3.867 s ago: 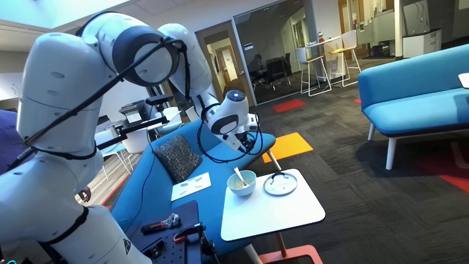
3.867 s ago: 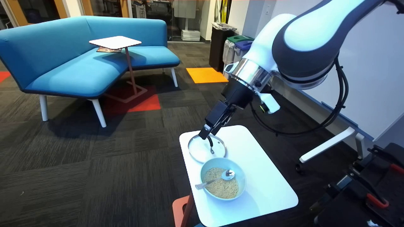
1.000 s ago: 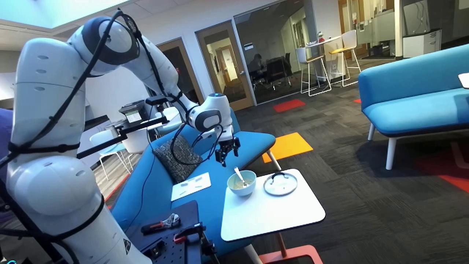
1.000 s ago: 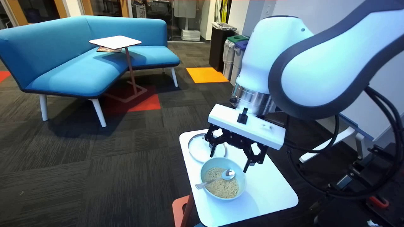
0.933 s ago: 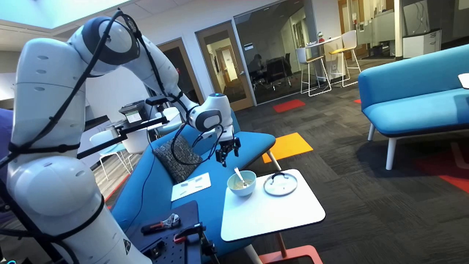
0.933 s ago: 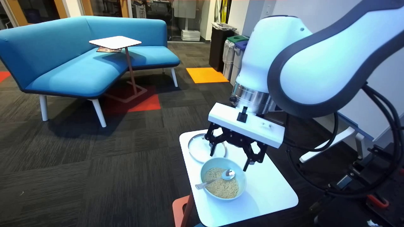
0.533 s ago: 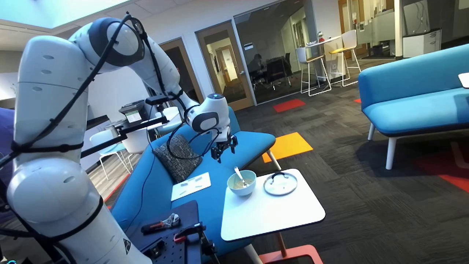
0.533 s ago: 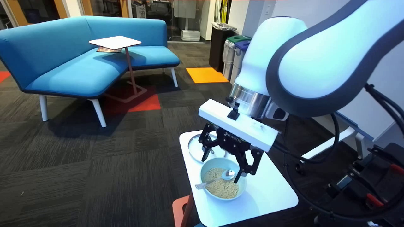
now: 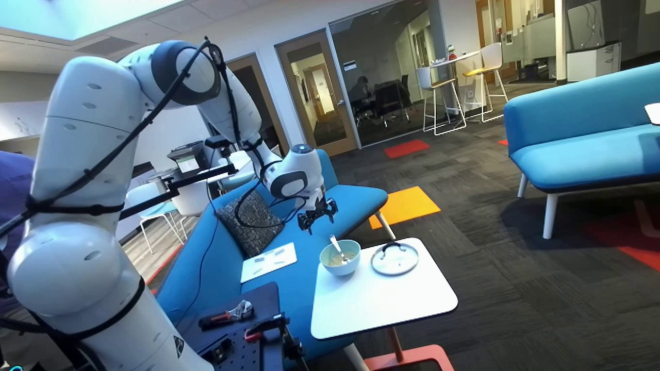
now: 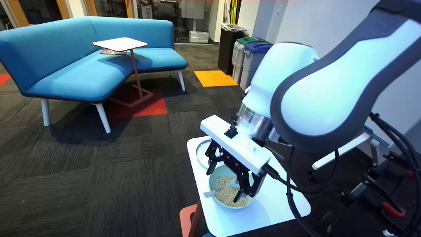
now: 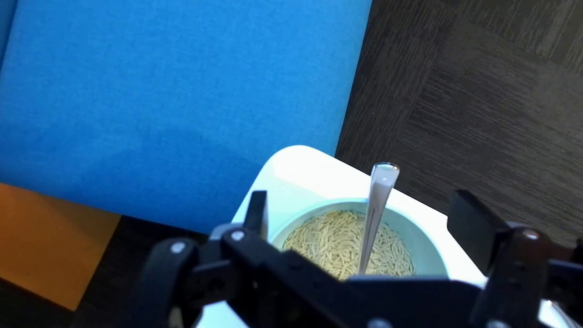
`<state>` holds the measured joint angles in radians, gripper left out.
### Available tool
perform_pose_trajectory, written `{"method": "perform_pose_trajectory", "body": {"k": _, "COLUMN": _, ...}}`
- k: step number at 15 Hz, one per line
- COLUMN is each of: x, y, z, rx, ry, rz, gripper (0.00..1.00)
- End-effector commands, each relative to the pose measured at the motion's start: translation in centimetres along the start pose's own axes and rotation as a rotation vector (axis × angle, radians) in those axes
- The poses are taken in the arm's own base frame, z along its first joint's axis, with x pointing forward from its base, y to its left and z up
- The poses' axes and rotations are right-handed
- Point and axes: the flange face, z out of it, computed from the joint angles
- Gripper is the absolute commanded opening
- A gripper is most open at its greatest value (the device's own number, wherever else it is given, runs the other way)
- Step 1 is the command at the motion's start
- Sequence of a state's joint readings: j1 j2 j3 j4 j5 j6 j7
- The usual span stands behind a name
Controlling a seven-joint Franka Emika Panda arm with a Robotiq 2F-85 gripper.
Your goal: Pick up the spoon and stir the objects in the bowl
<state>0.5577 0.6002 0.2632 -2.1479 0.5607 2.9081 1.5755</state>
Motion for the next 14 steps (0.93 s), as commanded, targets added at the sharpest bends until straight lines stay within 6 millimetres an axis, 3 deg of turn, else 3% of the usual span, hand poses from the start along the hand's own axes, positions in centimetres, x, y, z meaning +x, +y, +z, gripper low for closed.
{"method": "perform_pose_trajectory", "body": {"k": 1, "x": 0.1, "y": -0.9, "z": 1.0, "rx": 0.033, "ry": -0.036, "rz": 0.059, "gripper": 1.0}}
{"method": "perform_pose_trajectory", "body": {"k": 14, "x": 2.2, "y": -2.8, "z": 4.6, "rx": -0.003, "ry": -0.128, "rz": 0.167, "gripper": 1.0}}
